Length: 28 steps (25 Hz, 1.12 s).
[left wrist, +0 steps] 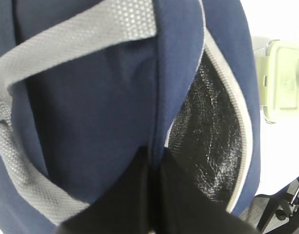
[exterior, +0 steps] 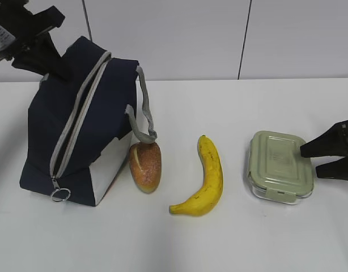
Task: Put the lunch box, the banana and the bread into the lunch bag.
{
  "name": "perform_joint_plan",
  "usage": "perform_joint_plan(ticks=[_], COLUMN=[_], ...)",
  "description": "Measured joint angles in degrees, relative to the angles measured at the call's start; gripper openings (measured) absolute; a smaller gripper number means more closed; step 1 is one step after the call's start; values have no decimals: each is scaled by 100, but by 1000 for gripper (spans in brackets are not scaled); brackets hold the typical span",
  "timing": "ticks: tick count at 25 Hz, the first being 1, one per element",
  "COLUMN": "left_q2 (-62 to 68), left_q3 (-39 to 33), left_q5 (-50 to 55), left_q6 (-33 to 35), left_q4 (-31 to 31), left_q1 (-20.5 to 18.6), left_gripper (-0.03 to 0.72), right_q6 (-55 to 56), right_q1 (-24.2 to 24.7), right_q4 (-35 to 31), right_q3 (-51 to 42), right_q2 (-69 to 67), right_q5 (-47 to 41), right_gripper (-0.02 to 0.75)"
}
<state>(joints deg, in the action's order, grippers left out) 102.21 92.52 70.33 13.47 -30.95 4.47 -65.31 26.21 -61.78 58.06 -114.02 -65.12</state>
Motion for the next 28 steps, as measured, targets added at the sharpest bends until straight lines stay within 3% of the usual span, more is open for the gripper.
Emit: perform_joint_plan(ticks=[21, 28], left_q2=[0, 0], left_q3=[0, 0], left_q5=[4, 4], left_q6=[0, 0], left_q4=[0, 0], left_q1=[0, 0], left_gripper=[0, 0], right_q6=[-213, -213], right_q1=[-272, -272], right_q4=[-245, -385], right_q3=[30, 43], right_q2=[-481, -481], right_q5=[114, 93], right_gripper=[581, 405])
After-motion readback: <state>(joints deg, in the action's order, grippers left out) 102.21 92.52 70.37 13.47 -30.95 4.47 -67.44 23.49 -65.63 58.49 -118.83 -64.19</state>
